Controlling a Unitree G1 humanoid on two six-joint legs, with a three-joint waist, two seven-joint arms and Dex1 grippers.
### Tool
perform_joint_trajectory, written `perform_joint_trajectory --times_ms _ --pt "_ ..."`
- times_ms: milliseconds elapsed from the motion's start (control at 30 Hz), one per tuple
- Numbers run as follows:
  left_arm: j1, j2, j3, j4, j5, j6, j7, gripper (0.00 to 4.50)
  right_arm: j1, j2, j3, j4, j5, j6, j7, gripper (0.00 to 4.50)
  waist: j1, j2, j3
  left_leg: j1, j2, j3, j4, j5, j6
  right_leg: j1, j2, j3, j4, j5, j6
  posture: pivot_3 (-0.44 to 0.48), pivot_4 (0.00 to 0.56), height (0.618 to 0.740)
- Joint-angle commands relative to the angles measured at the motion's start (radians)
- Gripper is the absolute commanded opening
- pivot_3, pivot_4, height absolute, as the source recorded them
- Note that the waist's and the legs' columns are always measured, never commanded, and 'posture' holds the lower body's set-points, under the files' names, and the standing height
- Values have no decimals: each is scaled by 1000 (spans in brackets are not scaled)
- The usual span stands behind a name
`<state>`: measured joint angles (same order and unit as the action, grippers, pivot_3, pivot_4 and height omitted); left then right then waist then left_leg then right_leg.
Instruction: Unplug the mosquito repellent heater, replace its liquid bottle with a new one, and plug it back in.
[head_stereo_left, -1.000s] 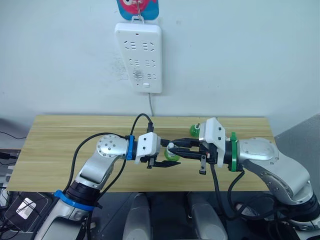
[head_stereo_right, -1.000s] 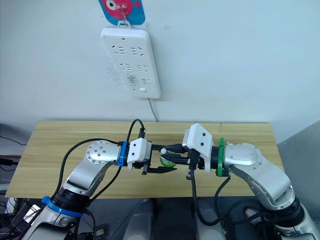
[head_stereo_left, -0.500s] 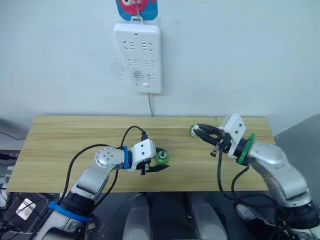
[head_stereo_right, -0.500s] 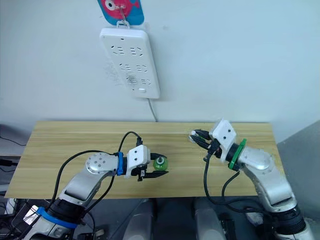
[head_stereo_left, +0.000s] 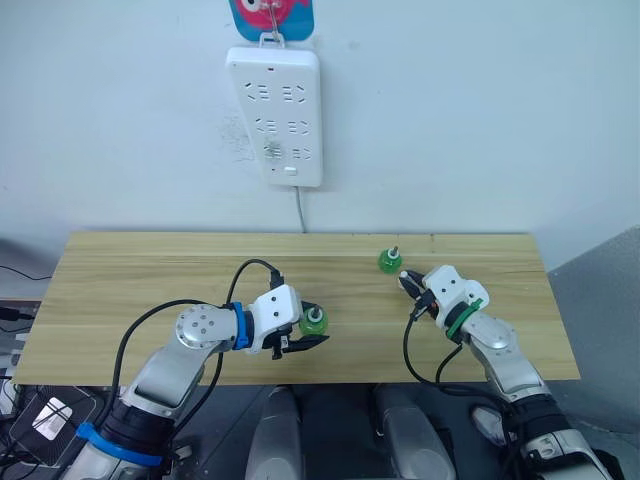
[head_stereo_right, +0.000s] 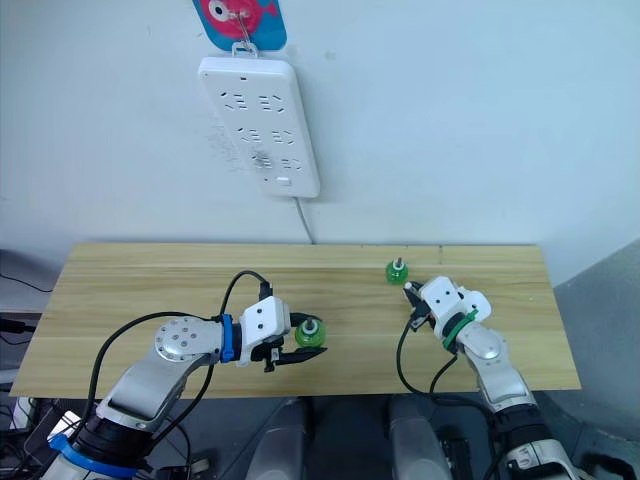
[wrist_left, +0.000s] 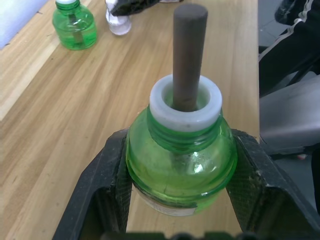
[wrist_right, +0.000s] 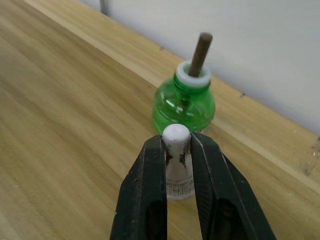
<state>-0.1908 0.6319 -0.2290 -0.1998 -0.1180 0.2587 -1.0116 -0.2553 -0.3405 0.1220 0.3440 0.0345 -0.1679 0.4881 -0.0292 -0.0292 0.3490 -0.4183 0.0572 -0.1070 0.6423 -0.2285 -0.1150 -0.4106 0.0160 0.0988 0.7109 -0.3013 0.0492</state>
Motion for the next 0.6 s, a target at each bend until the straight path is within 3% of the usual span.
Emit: perform_joint_trajectory --times_ms 33,133,267,433,500,600 --pt "10 3 13 -39 -25 -5 0 2230 5 7 -31 7 41 -13 34 1361 0 0 0 0 0 0 0 0 0 0 0 0 0 0 0 65 319 740" --pt "4 1 15 -29 -28 -10 -4 2230 8 14 -48 -20 72 42 49 2469 0 0 0 0 0 0 0 0 0 0 0 0 0 0 0 58 318 740" --pt "-26 -12 20 -9 -57 -17 -23 2230 70 -68 -27 -245 94 129 146 3941 1 0 0 0 0 0 0 0 0 0 0 0 0 0 0 38 311 740" --pt "-77 -27 9 21 -112 -26 -80 2230 115 -203 -25 -614 217 342 279 3954 0 1 0 0 -1 -1 1 0 0 1 0 0 0 0 0 11 300 740" --pt "-114 -47 -5 48 -138 -47 -125 2230 81 -289 1 -804 316 527 345 3954 -3 1 0 0 0 -1 1 0 0 1 0 0 0 0 0 -8 292 740" --pt "-164 -72 -24 92 -141 -74 -164 2230 1 -328 57 -935 385 703 359 3954 -6 0 -1 0 0 -1 1 0 0 1 0 0 0 0 0 -21 283 740"
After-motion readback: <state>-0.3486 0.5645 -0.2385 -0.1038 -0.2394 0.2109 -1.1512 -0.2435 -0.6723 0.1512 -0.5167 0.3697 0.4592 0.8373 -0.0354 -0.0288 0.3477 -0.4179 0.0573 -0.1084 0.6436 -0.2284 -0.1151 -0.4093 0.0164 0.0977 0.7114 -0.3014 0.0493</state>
